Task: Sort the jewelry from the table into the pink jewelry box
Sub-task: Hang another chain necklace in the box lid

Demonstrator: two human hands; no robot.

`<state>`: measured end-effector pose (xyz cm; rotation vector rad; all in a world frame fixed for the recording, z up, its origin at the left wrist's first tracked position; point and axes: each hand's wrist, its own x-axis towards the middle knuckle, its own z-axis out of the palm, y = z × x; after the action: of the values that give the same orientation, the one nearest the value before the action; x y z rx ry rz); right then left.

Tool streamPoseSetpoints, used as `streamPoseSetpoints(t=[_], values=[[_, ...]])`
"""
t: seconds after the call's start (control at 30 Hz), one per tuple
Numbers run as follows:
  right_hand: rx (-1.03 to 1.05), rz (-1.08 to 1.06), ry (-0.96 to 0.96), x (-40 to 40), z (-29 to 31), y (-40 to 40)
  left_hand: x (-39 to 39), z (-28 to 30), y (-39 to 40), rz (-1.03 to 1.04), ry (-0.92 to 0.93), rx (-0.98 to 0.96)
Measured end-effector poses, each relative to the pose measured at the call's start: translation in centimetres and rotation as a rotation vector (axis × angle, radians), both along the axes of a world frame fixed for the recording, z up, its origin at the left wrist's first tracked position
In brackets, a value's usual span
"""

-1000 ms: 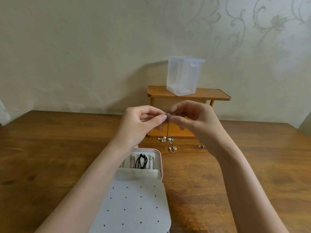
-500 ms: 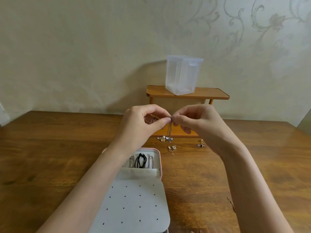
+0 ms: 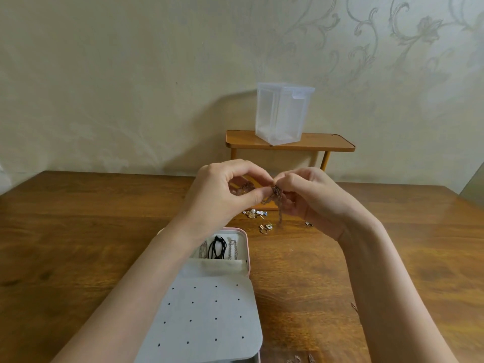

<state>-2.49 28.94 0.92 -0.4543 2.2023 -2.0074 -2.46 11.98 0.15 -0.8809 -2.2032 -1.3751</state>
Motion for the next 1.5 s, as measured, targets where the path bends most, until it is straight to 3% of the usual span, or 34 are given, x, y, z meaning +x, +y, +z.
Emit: streamPoseSetpoints(t=[0.13,0.33,0.5,0.8,0.97,1.13,1.23,1.37,1.43,1.5], values=[[-0.051,-0.051,-0.011,-0.2,-0.2,-0.3,-0.1,-0.2,0.2,0.074,0.246,-0.125],[0.053,-0.032,-0.041,-0.2,-0.2,-0.1,-0.3,-0.5,0.2,0.124,0.397,-0.325],[0.103,-0.003,-0.075,0.2,0.2,0.5,0.1,-0.5,0.5,-0.031,0.198,-0.205],[-0.265,-0.061,-0.001,-0.4,0.1,-0.3,0.3,-0.3,0.9,-0.036,-0.138,0.292],[-0.364,-0.061,0.041,-0.4,0.0,-1.0,0.3,-0.5,1.1,-0.155,-0.409,0.402],[-0.311,-0.036,-0.004,0.0,0.2,-0.2,0.0,0.0,0.2,-0.396,-0.858,0.673],[-0.160,-0.080,-0.026,0.2,0.5,0.7,0.0,-0.5,0.1,-0.342,-0.845,0.396],[0.164,-0.214,0.034,0.2,0.2,0.8,-0.4,-2.4,1.2,0.047,-0.425,-0.297],[0.202,-0.209,0.037,0.2,0.1,0.5,-0.5,-2.9,1.3,0.127,-0.328,-0.336],[0.146,-0.182,0.000,0.1,0.0,0.3,-0.6,-3.0,1.3,0.091,-0.369,-0.260]])
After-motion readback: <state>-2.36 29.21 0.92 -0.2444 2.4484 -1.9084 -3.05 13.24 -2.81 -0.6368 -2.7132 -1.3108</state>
